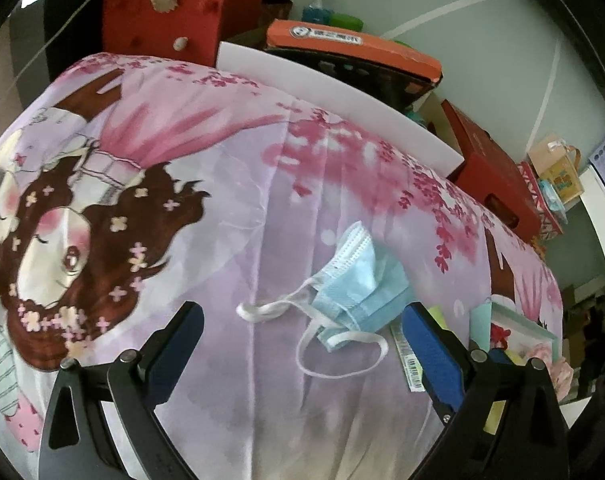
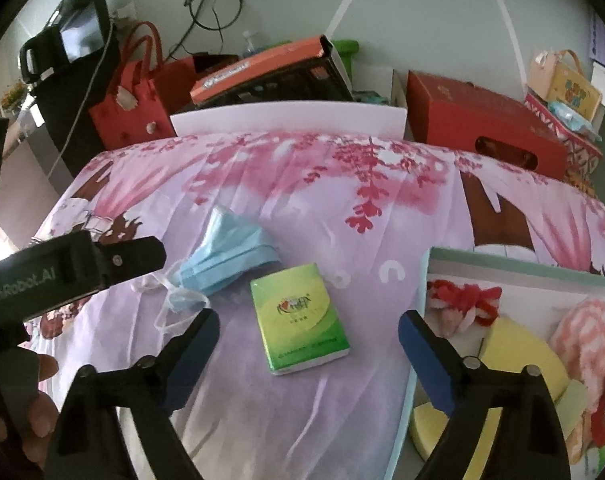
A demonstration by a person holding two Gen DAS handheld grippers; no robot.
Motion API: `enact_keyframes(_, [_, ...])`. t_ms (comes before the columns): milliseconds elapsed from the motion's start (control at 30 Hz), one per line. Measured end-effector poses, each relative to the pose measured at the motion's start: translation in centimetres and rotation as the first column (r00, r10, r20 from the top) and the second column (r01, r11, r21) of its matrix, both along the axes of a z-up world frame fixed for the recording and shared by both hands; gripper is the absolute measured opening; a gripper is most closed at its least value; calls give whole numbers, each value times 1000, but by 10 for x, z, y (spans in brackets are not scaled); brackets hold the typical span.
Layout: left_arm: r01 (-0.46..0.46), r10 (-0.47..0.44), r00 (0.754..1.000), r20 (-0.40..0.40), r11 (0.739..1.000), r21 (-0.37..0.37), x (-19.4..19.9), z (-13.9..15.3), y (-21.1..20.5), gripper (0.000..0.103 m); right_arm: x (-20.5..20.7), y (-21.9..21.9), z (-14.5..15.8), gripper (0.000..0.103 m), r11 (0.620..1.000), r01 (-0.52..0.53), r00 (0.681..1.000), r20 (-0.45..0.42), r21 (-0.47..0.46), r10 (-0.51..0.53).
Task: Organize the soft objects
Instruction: 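Move both tools back toward the blue mask and green tissue pack, then grasp the blue mask with the left tool while the right tool grasps the green tissue pack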
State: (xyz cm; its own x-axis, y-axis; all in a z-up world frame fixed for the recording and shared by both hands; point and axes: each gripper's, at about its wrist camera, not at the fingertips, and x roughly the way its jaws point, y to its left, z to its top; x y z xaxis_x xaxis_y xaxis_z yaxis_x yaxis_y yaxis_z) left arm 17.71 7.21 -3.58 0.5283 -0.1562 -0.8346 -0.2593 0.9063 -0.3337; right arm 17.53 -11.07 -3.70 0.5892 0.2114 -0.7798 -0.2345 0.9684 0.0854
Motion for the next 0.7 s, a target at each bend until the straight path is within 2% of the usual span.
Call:
enact_keyframes(267, [63, -63, 998, -29, 998, -1, 15, -17, -18, 99, 8, 2, -16, 85, 1000, -4, 999, -52, -13, 4])
enact_keyframes(467, [85, -82, 996, -46, 995, 53, 23, -26, -27, 96, 10, 7, -26, 80, 999, -13, 997, -72, -41, 10])
enact_keyframes(533, [97, -94, 995, -45, 993, 69, 24, -25, -29, 92, 10, 7, -27, 76, 999, -18, 997, -73, -33, 16])
enact_keyframes(600, [114, -111, 993, -41, 990, 78, 25, -25, -32, 82, 11, 7, -30, 72, 999, -17, 996, -84, -35, 14])
enact_keyframes(700, [134, -130, 990, -45, 987, 89, 26, -27, -36, 72, 11, 8, -30, 71, 999, -15, 996, -85, -37, 11])
